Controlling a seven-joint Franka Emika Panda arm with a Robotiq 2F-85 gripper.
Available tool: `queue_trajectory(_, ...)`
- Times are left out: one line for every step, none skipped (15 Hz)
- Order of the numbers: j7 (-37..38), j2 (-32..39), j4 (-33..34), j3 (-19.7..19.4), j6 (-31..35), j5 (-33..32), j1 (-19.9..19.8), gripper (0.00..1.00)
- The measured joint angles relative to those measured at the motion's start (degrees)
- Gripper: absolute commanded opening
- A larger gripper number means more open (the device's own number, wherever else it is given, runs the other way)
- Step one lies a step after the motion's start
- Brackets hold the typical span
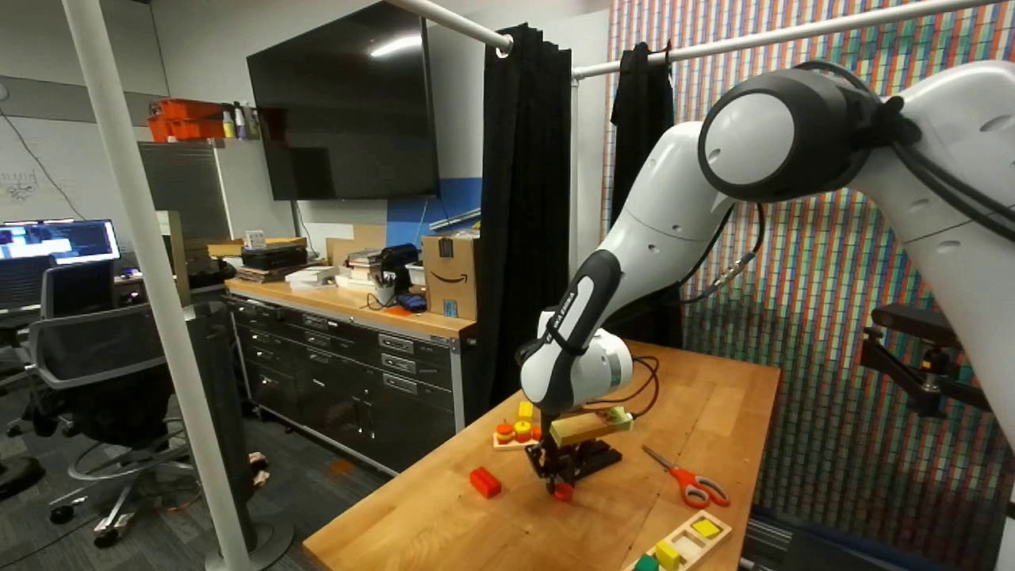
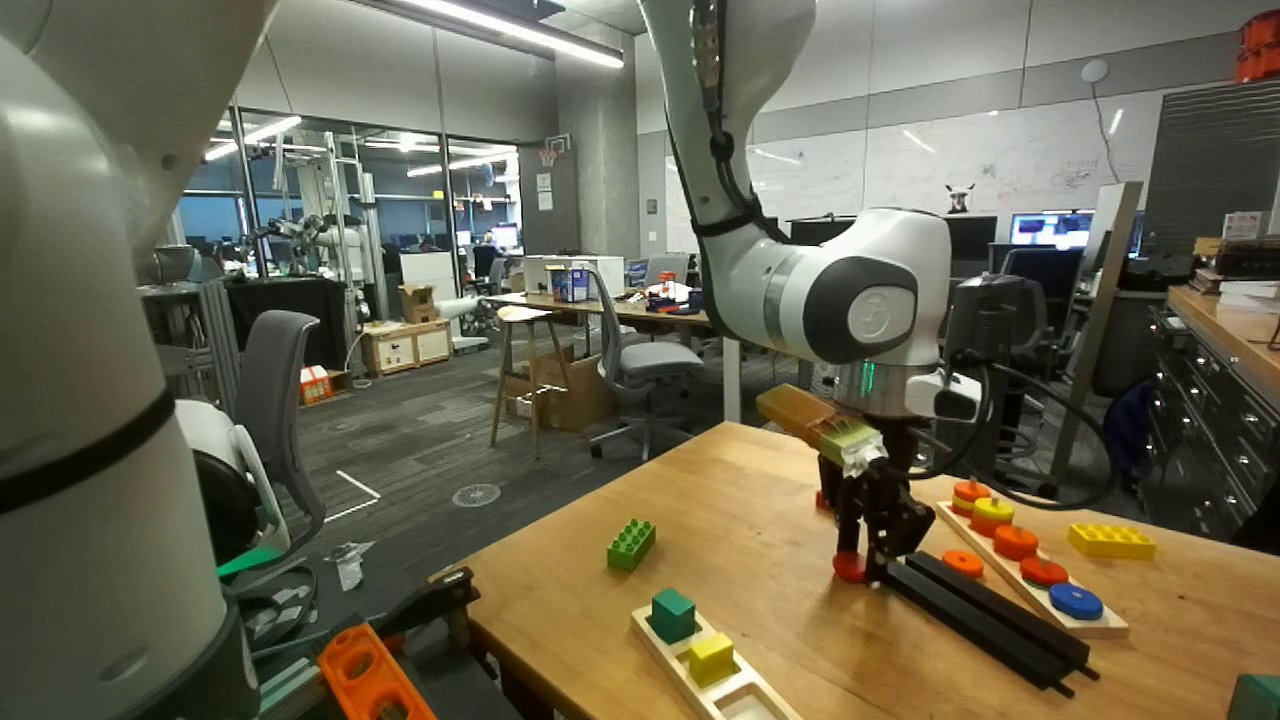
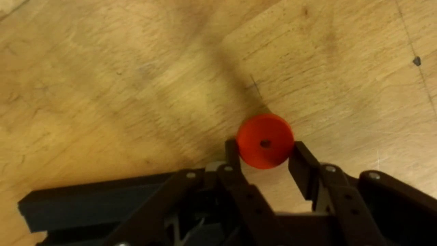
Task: Place the orange ring on the left on the wooden board
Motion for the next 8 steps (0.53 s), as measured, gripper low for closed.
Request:
queue_trajectory(0.5, -0.3, 0.5, -0.8, -0.2, -1.0, 0.8, 0.18)
queue_trajectory(1.1, -0.7, 1.0, -1.6, -0.7, -2.1, 1.8, 0.18)
queue_trajectory(1.7, -1.2, 1.7, -2.3, -1.3, -3.2, 2.6, 0.18)
queue_trajectory(2.4, -1.9, 2.3, -3.0, -2.0, -4.3, 3.5, 0.18)
queue_trajectory(3.0, -2.5, 3.2, -3.5, -2.7, -5.4, 4.2, 0.18)
queue_trajectory(3.5, -3.1, 4.1, -4.0, -3.5, -6.4, 4.9, 0.18)
queue_trajectory(4.0, -3.5, 5.2, -4.4, -4.2, -7.5, 5.4, 0.18)
queue_trajectory(4.4, -3.8, 6.3, -4.6, -4.8, -8.3, 5.8, 0.18)
